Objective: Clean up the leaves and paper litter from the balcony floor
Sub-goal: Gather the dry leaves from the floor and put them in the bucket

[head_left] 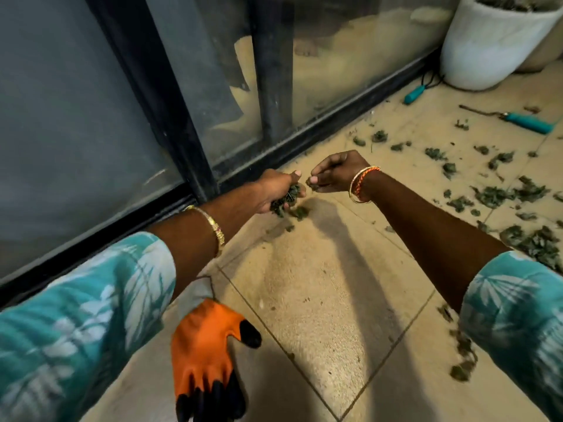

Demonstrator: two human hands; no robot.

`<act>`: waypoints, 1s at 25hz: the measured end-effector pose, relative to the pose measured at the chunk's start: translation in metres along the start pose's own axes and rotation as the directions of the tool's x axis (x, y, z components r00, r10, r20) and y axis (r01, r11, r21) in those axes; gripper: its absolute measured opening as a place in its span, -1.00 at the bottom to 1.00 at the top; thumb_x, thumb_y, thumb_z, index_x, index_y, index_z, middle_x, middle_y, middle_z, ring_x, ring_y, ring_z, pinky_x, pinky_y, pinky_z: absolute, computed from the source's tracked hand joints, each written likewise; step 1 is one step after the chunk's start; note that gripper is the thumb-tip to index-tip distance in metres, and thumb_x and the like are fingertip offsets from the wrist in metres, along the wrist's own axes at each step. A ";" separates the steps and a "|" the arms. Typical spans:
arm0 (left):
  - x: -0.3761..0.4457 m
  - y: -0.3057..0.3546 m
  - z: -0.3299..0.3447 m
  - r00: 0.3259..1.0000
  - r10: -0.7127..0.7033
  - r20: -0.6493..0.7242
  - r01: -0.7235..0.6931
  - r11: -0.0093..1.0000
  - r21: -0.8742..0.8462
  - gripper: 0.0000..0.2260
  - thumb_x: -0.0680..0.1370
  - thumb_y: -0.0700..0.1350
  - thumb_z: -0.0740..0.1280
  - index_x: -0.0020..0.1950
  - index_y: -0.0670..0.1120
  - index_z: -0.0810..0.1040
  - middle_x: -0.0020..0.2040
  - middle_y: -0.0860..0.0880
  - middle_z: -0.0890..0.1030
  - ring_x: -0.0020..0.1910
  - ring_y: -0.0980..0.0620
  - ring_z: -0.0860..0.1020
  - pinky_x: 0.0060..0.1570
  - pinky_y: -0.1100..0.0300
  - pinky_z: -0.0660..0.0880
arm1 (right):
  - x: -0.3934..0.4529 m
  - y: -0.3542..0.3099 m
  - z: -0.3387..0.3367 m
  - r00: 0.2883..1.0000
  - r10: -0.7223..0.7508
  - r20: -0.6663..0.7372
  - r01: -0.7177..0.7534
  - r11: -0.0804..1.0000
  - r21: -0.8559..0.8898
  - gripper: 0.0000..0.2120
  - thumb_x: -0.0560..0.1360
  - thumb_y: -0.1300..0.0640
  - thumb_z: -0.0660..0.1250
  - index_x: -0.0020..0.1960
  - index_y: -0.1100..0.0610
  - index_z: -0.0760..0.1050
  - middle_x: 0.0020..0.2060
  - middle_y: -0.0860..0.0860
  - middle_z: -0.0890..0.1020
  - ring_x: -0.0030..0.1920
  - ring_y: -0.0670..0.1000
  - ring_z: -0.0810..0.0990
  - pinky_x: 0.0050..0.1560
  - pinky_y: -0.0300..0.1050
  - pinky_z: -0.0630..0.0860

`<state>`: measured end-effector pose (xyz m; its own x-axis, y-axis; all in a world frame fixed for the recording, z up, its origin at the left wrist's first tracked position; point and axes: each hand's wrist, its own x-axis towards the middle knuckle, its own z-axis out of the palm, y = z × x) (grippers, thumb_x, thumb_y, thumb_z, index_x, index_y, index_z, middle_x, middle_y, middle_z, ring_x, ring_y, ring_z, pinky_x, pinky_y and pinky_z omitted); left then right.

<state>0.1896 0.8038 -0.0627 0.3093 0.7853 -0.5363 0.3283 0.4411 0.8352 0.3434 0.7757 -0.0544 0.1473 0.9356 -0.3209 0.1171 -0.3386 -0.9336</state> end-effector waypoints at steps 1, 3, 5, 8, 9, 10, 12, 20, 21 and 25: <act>0.002 0.010 -0.003 1.000 -0.010 0.020 0.010 0.999 -0.034 -0.68 0.64 0.06 0.18 -0.07 -0.18 0.48 -0.28 -0.08 0.55 -0.58 0.09 0.40 -0.65 0.35 0.29 | 0.001 -0.006 0.004 1.000 0.026 0.004 -0.026 1.000 0.017 -0.85 0.36 0.47 0.40 -0.27 0.27 0.50 -0.53 0.01 0.62 -0.44 -0.06 0.63 -0.33 -0.21 0.62; 0.004 0.015 -0.009 0.998 -0.028 0.049 0.032 0.996 -0.080 -0.66 0.63 0.13 0.16 -0.06 -0.15 0.43 -0.33 -0.07 0.48 -0.60 0.10 0.41 -0.66 0.37 0.28 | 0.001 -0.006 0.016 0.998 0.064 -0.020 -0.062 0.996 0.066 -0.82 0.37 0.47 0.39 -0.28 0.26 0.48 -0.53 0.02 0.60 -0.44 -0.06 0.62 -0.37 -0.23 0.61; 0.009 0.001 -0.010 0.998 -0.041 0.052 0.044 0.997 -0.058 -0.68 0.61 0.14 0.20 -0.09 -0.12 0.46 -0.34 -0.06 0.48 -0.60 0.11 0.43 -0.65 0.38 0.30 | 0.002 0.005 0.032 0.996 0.060 -0.068 -0.051 0.991 0.127 -0.79 0.38 0.47 0.39 -0.29 0.23 0.45 -0.52 0.03 0.59 -0.43 -0.06 0.60 -0.38 -0.25 0.60; 0.020 -0.029 -0.014 0.999 -0.053 -0.008 0.053 0.998 -0.024 -0.75 0.60 0.07 0.26 -0.10 -0.10 0.53 -0.30 -0.07 0.54 -0.57 0.10 0.45 -0.60 0.34 0.34 | 0.006 0.025 0.052 0.991 0.070 -0.116 -0.035 0.959 0.282 -0.77 0.43 0.48 0.32 -0.27 0.20 0.41 -0.35 0.13 0.57 -0.32 0.03 0.59 -0.35 -0.23 0.60; 0.022 -0.035 -0.017 0.998 -0.057 -0.038 0.056 0.998 -0.025 -0.77 0.60 0.02 0.27 -0.13 -0.11 0.52 -0.32 -0.07 0.52 -0.58 0.09 0.44 -0.62 0.34 0.32 | 0.008 0.033 0.055 0.987 0.078 -0.142 -0.032 0.953 0.300 -0.77 0.44 0.48 0.30 -0.26 0.20 0.42 -0.31 0.14 0.56 -0.27 0.08 0.60 -0.31 -0.19 0.61; 0.024 -0.038 -0.020 0.996 -0.059 -0.074 0.058 0.998 -0.018 -0.78 0.60 -0.03 0.27 -0.18 -0.11 0.50 -0.35 -0.07 0.50 -0.59 0.09 0.41 -0.64 0.36 0.29 | 0.010 0.041 0.057 0.982 0.051 -0.180 -0.009 0.975 0.223 -0.79 0.45 0.46 0.29 -0.24 0.19 0.45 -0.28 0.13 0.57 -0.20 0.13 0.61 -0.23 -0.14 0.62; 0.026 -0.043 -0.028 0.989 -0.066 -0.130 0.068 0.998 0.012 -0.78 0.58 -0.08 0.26 -0.25 -0.11 0.46 -0.38 -0.05 0.46 -0.58 0.09 0.38 -0.65 0.38 0.25 | 0.013 0.058 0.054 0.987 -0.074 -0.144 0.030 0.958 -0.284 -0.87 0.43 0.31 0.37 -0.05 0.15 0.55 -0.12 0.06 0.58 -0.01 0.10 0.58 -0.03 -0.15 0.53; 0.041 -0.075 -0.037 0.977 -0.204 -0.059 0.207 0.977 0.043 -0.83 0.55 -0.08 0.23 -0.15 -0.14 0.50 -0.31 -0.09 0.53 -0.65 0.08 0.40 -0.66 0.36 0.25 | 0.024 0.102 0.075 0.965 -0.183 0.189 0.257 0.501 -0.827 -0.52 0.46 0.08 0.39 0.34 0.18 0.42 0.37 0.25 0.34 0.36 0.24 0.31 0.33 -0.03 0.31; 0.043 -0.079 -0.035 0.974 -0.223 -0.047 0.225 0.974 0.025 -0.82 0.55 -0.07 0.22 -0.16 -0.14 0.50 -0.30 -0.11 0.53 -0.65 0.06 0.40 -0.65 0.35 0.25 | 0.024 0.111 0.080 0.949 -0.263 0.176 0.288 0.487 -0.824 -0.68 0.48 0.18 0.34 0.22 0.24 0.52 0.24 0.28 0.46 0.25 0.25 0.43 0.23 -0.04 0.39; 0.049 -0.086 -0.033 0.980 -0.192 -0.044 0.194 0.980 0.039 -0.82 0.54 -0.09 0.22 -0.11 -0.15 0.57 -0.22 -0.15 0.57 -0.51 0.00 0.42 -0.57 0.29 0.30 | 0.012 0.135 0.087 0.865 -0.478 0.150 0.331 0.320 -0.888 -0.70 0.46 0.40 0.15 0.06 0.23 0.59 0.01 0.21 0.61 0.09 0.20 0.51 0.02 -0.04 0.48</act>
<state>0.1472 0.8193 -0.1567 0.2013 0.7043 -0.6807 0.4166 0.5674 0.7103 0.2756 0.7497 -0.1985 -0.0760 0.9866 0.1445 0.9582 0.1124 -0.2629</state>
